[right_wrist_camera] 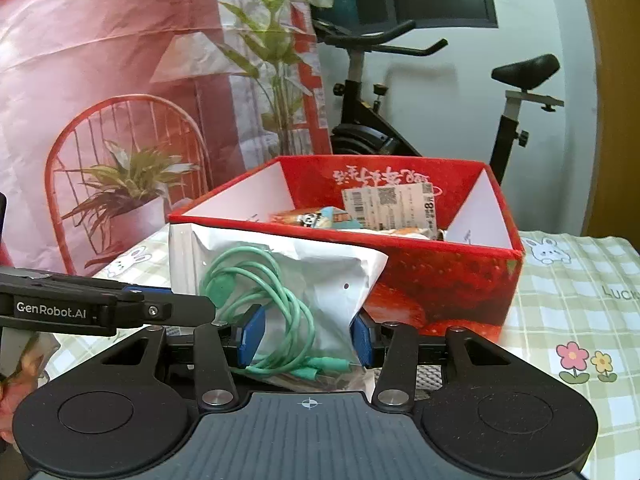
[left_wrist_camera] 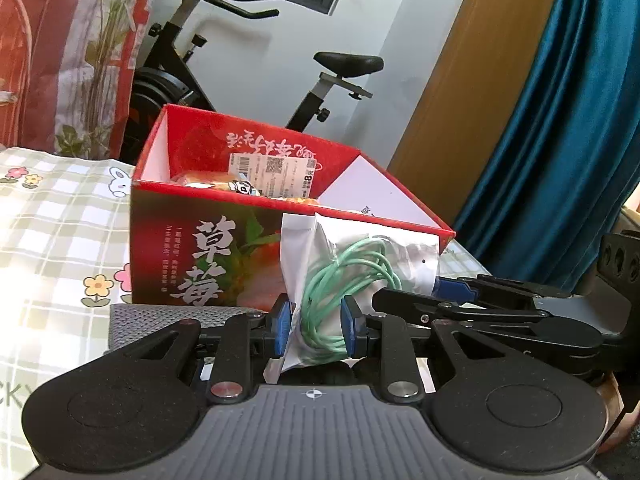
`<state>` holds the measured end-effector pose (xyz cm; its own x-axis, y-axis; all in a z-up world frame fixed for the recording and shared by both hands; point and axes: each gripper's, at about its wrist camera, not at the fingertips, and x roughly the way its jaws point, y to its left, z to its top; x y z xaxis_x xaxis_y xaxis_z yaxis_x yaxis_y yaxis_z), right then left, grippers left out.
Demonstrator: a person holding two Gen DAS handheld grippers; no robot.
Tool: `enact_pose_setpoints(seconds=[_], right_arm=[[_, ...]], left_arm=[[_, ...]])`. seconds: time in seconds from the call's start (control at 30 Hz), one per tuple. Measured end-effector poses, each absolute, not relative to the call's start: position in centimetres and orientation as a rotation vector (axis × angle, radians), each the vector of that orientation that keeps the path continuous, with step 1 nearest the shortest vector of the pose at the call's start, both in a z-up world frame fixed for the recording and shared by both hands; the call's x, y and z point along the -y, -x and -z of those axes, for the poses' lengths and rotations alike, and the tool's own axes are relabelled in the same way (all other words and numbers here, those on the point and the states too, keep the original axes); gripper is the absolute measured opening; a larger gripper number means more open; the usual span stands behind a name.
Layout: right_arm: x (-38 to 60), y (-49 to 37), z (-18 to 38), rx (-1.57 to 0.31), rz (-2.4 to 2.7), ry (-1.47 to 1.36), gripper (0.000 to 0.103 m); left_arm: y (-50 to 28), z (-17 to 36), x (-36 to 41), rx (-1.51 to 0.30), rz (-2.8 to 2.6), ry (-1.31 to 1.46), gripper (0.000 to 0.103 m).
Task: Organize soft objects
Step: 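Carry the cable bag into the red box and open the left gripper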
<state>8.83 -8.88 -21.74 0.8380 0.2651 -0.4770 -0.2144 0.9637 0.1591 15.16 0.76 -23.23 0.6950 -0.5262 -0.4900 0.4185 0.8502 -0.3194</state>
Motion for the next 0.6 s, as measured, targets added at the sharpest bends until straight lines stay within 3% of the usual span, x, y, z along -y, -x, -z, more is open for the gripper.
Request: enact_pose_setpoints(seconds=[0.6], right_arm=[[8.2, -8.1, 20.3, -0.494, -0.275, -0.084, 0.043]], left_arm=[[-13.8, 22.7, -1.6, -0.564, 0.538, 0.189, 0.028]])
